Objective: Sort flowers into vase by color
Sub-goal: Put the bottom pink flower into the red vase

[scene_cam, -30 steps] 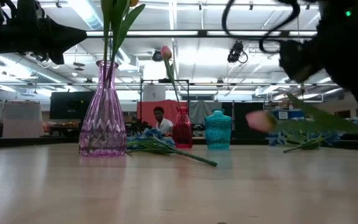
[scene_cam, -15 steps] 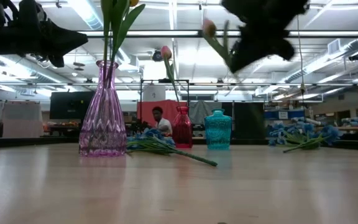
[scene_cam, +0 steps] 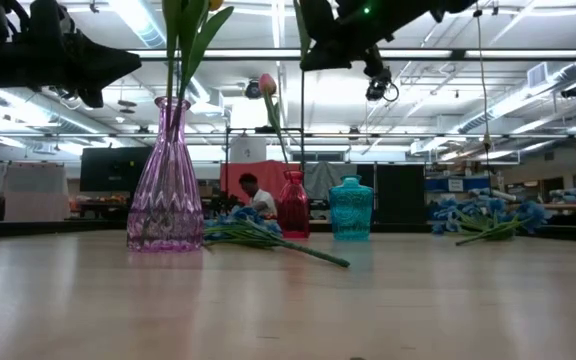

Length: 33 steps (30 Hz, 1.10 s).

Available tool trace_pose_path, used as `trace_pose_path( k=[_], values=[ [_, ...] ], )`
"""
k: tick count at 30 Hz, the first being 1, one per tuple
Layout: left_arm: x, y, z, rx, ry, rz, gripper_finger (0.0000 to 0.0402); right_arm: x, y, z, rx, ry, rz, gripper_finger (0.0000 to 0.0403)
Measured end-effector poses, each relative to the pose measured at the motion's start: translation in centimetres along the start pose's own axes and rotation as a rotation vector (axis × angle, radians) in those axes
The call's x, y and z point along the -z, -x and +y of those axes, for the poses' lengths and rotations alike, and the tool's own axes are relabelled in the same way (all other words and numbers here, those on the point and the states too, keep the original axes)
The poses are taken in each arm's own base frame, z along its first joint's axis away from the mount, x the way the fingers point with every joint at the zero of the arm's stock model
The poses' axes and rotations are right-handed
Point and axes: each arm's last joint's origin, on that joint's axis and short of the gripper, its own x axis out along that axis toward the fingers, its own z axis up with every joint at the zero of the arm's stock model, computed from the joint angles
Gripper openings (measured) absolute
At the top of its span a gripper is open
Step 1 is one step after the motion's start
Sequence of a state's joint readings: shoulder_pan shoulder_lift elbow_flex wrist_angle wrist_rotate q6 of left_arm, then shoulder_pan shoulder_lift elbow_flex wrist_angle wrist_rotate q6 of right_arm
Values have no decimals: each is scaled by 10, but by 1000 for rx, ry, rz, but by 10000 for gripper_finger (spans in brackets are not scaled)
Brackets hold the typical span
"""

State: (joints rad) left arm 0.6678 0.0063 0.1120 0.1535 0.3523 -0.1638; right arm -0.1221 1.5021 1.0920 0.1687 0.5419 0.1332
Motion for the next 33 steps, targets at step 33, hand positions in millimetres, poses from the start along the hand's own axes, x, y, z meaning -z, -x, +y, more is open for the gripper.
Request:
trace_pose_path(
  k=[33],
  values=[
    [-7, 1, -7, 213, 90, -32, 54, 51, -58, -10, -7, 5, 129, 52]
  ],
)
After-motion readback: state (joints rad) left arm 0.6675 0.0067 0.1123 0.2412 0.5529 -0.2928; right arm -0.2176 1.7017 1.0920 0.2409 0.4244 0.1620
